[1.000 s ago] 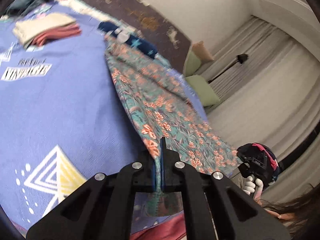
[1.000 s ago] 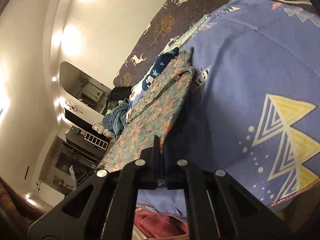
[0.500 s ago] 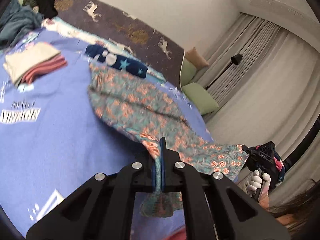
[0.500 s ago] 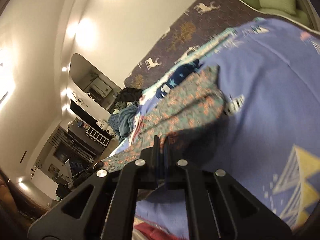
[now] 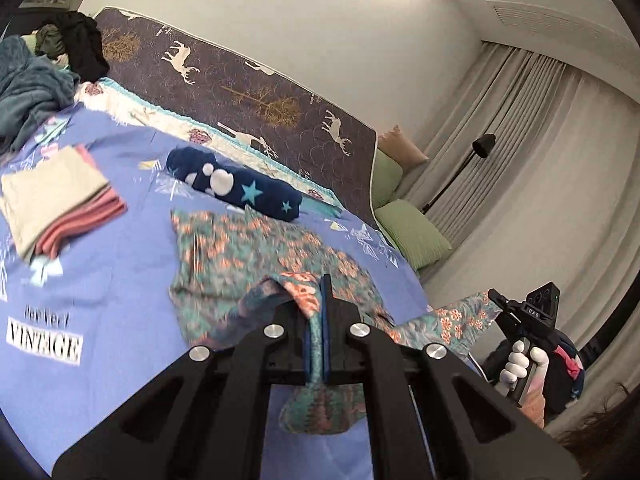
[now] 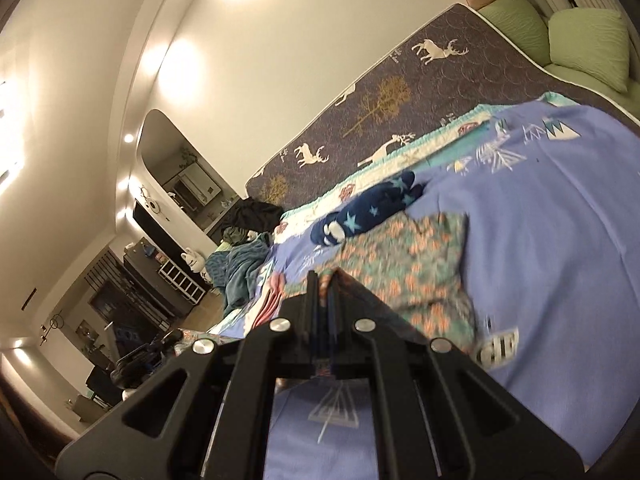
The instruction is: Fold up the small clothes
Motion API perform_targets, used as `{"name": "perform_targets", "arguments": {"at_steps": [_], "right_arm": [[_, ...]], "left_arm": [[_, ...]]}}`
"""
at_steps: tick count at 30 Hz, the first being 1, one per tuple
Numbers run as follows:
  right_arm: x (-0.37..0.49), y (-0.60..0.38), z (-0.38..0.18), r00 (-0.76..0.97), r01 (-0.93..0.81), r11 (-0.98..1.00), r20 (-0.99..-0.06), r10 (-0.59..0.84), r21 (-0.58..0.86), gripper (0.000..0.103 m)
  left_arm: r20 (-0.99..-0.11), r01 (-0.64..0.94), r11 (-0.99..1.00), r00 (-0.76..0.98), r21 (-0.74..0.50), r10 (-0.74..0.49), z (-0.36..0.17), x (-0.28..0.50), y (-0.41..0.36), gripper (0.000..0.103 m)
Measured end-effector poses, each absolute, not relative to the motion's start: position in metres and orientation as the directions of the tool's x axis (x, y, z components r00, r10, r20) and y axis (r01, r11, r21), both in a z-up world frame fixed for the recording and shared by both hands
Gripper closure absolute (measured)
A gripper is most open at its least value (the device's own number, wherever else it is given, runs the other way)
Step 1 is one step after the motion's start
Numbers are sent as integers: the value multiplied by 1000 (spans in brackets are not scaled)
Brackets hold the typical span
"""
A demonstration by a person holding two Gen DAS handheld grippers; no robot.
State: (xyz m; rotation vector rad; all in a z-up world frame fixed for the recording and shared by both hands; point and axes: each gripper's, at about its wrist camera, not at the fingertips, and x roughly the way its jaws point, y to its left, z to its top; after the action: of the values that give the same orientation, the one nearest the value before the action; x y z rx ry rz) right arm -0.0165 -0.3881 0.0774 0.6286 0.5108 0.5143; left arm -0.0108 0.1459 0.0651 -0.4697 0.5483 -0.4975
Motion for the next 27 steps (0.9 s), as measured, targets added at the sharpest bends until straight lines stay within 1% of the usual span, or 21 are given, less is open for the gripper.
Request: {"name": "perform_targets", "arguments": {"at_steps": [4,9,12,14,16,20,22,23,24,26,27], "right_arm": [[23,-388,83,776,-265,720,-301,554,642,99],[81,-386,81,784,-215,756,-352,511,618,99],[119,-387,76,782,-189,768,-380,494,612,99],[145,-387,70,777,-168,775,-402,484,609,99],[180,-387,57,765,-127,784,-443,468,608,99],[247,-385,12,710,-36,791,-541,450,610,98],[277,-380,-21,660,9,808,-611,438,589,94],[291,-377,-40,631,46,819,-653,420,571,94],[297,-377,-50,616,71,824,-675,407,562,94],[301,-376,-69,588,102,819,-698,409,565,94],[298,-375,-74,585,100,817,-698,414,568,94]], "left_arm": [[-396,295,796,744,-528,-538,76,29,142,100],[-429,279,820,743,-500,-514,82,81,136,100],[-465,243,829,732,-504,-497,75,124,138,100],[-507,193,840,722,-507,-472,61,161,140,100],[-547,145,849,708,-508,-447,45,188,142,99],[-645,51,866,646,-497,-408,-6,254,148,97],[-682,27,867,605,-497,-410,-32,277,150,96],[-702,13,870,585,-493,-406,-42,285,152,96],[-719,-5,871,568,-490,-401,-51,291,154,96],[-726,-14,863,547,-506,-417,-61,291,158,96],[-720,-4,861,551,-508,-422,-60,288,160,92]]}}
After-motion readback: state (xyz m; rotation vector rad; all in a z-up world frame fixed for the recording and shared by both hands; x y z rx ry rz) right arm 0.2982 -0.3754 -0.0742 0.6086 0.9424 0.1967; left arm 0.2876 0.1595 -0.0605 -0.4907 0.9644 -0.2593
